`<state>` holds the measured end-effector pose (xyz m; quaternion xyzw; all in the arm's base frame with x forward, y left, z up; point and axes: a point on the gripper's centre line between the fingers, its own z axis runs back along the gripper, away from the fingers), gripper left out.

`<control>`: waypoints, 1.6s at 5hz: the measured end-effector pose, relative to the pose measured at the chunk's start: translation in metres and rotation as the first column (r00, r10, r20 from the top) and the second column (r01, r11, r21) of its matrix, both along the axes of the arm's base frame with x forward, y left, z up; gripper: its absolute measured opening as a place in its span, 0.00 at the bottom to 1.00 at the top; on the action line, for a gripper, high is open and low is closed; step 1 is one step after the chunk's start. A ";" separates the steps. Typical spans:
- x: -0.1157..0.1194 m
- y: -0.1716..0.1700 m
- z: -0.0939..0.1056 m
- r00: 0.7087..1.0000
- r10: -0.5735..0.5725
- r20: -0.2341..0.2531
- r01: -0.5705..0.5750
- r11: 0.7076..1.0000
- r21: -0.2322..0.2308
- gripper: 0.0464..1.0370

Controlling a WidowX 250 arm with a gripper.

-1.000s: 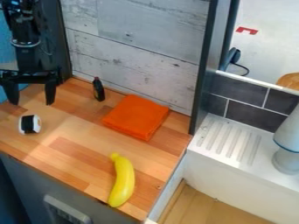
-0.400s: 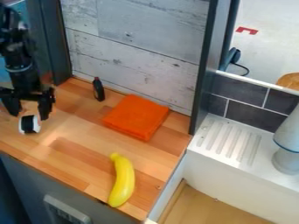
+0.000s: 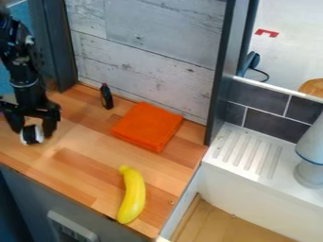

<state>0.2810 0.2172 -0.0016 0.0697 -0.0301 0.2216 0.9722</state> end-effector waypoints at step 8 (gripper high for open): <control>0.064 -0.194 0.048 0.926 -0.316 0.205 0.351 0.923 -0.161 0.56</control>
